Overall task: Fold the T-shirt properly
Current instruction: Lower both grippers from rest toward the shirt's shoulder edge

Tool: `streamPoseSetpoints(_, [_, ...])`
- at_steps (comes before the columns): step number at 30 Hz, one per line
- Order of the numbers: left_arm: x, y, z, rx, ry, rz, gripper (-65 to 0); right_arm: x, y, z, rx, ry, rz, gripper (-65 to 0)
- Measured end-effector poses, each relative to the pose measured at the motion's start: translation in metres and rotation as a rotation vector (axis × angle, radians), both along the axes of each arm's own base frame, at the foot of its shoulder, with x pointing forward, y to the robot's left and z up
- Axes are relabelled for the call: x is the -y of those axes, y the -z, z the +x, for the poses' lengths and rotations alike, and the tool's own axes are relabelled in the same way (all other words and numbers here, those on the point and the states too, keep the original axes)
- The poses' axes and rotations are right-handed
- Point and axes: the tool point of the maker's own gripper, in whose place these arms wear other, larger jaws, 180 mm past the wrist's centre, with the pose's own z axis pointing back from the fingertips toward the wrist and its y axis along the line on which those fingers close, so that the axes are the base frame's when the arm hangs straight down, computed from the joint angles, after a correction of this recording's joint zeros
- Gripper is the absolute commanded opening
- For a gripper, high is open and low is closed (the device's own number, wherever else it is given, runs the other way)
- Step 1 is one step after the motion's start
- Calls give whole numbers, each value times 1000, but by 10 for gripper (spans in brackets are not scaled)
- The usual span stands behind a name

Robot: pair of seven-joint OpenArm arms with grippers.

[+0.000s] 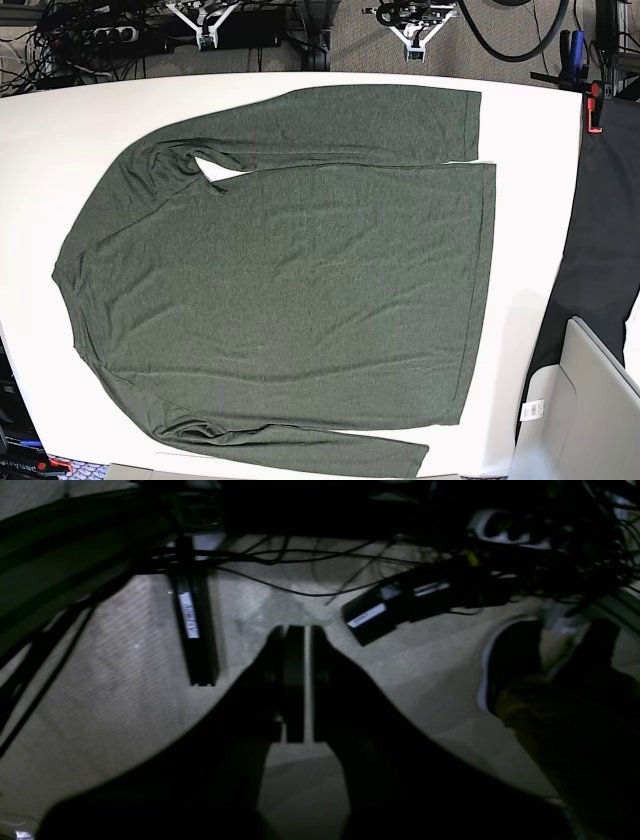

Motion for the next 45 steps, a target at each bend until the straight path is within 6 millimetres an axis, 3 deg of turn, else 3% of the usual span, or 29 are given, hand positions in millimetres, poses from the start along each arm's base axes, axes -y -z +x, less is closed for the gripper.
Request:
streamPoseSetpoints(23, [0,0,-8,-9,0,0,-649,-4,0,0,-1,1,6,-650])
streamPoseSetpoints(26, [-1,0,-18,-3,0,4,-649,-4,0,-7,1,-1,7,-650])
streamPoseSetpoints(32, [-14,-2,-60,-41,4,24,-649,-1,-6,-33,2,-10,1,-650])
streamPoseSetpoints(39, [-43,-11,-55,42,18,75,-649,10,-16,-49,30,-26,-13,-650])
streamPoseSetpoints(45, [-50,-22,-74,62,31,89,-649,37,-37,-52,98,-66,-59,-650])
